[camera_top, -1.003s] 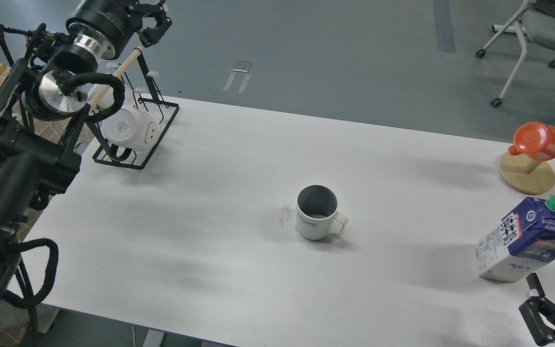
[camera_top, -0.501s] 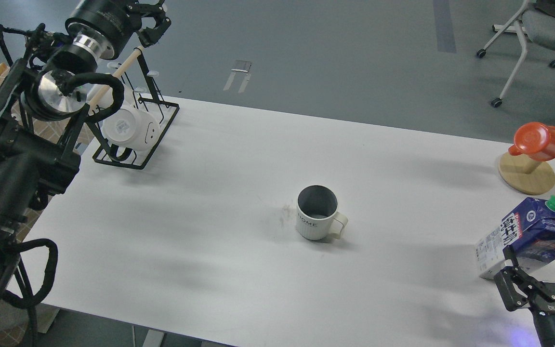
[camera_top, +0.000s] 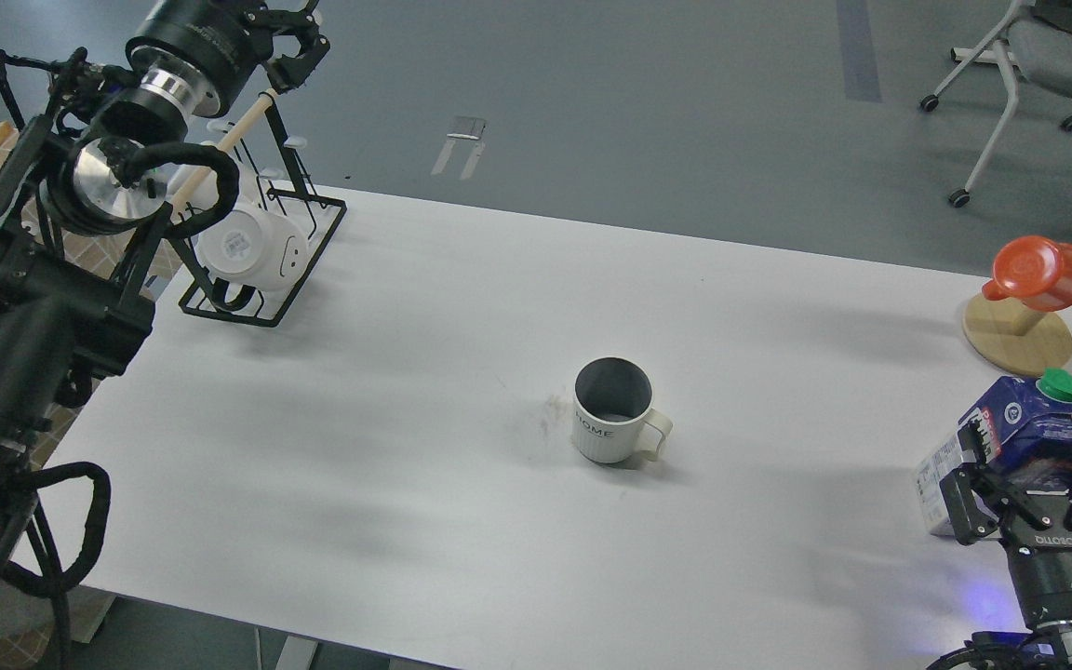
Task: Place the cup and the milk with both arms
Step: 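Grasp the blue-and-white milk carton with the right gripper, then carry the milk carton with the right gripper beside the mug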
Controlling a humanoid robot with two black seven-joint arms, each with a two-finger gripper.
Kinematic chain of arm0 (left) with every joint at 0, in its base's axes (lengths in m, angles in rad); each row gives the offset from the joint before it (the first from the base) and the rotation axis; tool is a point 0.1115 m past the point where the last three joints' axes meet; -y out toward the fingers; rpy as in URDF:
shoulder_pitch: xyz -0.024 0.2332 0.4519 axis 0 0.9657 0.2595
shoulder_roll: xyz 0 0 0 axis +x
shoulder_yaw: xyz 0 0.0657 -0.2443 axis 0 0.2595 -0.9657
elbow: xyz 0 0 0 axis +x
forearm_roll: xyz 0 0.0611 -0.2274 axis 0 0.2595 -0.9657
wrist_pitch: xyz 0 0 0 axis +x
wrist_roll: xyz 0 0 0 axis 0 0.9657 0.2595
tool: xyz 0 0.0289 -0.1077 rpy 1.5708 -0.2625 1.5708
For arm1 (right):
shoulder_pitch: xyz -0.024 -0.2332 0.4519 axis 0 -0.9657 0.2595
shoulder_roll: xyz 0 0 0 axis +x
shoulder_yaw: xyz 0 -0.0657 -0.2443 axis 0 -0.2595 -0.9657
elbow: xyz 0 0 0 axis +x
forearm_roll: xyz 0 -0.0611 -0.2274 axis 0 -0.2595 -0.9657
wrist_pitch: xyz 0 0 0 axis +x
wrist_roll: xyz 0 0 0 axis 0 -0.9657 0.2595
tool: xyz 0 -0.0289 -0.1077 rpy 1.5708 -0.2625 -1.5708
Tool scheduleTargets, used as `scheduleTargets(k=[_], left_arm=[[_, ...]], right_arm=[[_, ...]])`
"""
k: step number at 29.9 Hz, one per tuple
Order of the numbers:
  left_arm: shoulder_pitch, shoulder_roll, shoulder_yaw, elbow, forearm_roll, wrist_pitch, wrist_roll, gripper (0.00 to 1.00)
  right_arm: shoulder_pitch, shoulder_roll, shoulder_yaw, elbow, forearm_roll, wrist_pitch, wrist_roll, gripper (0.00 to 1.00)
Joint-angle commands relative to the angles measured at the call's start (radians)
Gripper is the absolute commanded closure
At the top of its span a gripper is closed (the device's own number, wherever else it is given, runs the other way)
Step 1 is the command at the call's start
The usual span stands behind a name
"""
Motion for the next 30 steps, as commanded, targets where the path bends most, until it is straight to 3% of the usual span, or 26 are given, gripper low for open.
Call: scheduleTargets(k=[1,5,7,20,30], left_arm=[[0.000,0.004,0.000,0.000,0.000,0.000,0.000,0.02],[0.000,0.004,0.000,0.000,0.000,0.001,0.000,0.02],[0.000,0.004,0.000,0.000,0.000,0.001,0.000,0.02],[0.000,0.002,0.002,0.000,0.001,0.008,0.001,0.02],[-0.003,0.022,0.023,0.000,0.001,0.011,0.003,0.02]], right_arm=[[0.012,0.000,0.002,-0.012,-0.013,0.000,0.000,0.24],[0.011,0.000,0.008,-0.006,-0.018,0.000,0.000,0.48],[0.008,0.000,0.008,0.000,-0.016,0.000,0.000,0.51],[-0.046,0.000,-0.050,0.163,-0.004,0.000,-0.002,0.50],[0.064,0.000,-0.254,0.122,-0.013,0.000,-0.002,0.44]])
